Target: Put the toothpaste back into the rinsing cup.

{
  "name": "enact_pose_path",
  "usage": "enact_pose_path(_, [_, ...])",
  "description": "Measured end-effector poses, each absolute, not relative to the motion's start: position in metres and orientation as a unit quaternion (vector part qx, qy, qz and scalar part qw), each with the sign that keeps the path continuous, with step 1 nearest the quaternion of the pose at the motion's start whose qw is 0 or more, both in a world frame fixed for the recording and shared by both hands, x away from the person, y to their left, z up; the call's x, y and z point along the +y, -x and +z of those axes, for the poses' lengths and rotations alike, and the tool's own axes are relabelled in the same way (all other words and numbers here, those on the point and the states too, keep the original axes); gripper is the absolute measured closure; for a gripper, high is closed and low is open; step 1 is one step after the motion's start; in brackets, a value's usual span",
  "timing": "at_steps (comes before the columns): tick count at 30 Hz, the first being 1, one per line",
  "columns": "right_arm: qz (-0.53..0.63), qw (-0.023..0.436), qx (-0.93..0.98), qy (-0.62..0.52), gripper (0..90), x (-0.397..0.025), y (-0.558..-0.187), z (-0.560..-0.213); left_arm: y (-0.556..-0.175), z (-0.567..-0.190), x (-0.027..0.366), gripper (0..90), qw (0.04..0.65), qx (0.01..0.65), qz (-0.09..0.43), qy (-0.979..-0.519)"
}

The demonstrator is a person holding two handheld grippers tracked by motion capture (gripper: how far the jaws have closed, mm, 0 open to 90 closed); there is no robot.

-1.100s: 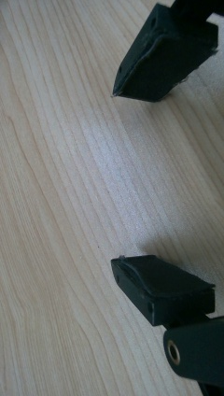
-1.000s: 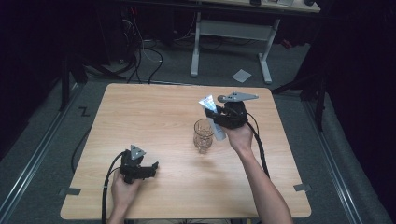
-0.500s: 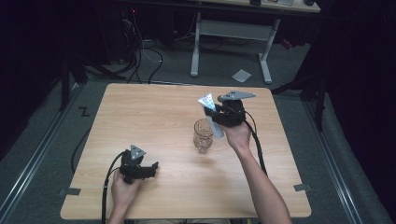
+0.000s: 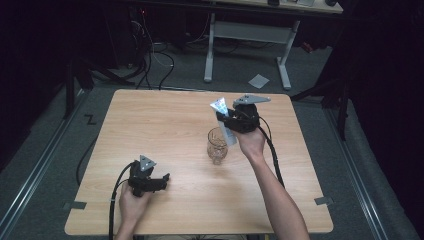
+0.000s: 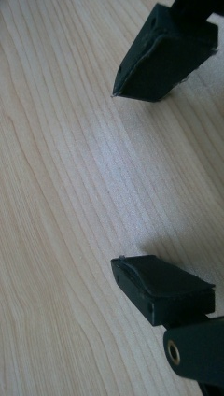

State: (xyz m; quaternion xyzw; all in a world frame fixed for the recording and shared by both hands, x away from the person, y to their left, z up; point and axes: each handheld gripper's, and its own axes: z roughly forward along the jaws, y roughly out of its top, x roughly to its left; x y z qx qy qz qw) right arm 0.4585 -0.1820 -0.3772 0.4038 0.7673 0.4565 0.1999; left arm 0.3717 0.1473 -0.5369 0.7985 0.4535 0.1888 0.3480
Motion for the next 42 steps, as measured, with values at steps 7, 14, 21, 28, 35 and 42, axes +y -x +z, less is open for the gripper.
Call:
enact_pose_path(7, [0.461,0.199,0.764,-0.406,66.0,-0.179,-0.464,-0.377,-0.372,-0.537,0.147,15.0,0.348,0.453,0.189,-0.798])
enact_pose_path(14, [0.456,0.204,0.766,-0.405,66.0,-0.175,-0.466,-0.38,-0.372,-0.537,0.147,15.0,0.348,0.453,0.19,-0.799])
enact_pose_path(21, [0.457,0.205,0.765,-0.405,65.9,-0.172,-0.468,-0.383,-0.372,-0.537,0.147,15.0,0.348,0.453,0.189,-0.799])
enact_pose_path(28, [0.455,0.208,0.766,-0.402,65.7,-0.169,-0.469,-0.385,-0.372,-0.537,0.147,15.0,0.348,0.453,0.189,-0.799])
enact_pose_path(35, [0.453,0.207,0.769,-0.401,65.5,-0.167,-0.469,-0.387,-0.372,-0.537,0.147,15.0,0.348,0.453,0.189,-0.798])
enact_pose_path(42, [0.447,0.206,0.774,-0.398,65.4,-0.164,-0.47,-0.391,-0.372,-0.537,0.147,15.0,0.348,0.453,0.189,-0.799])
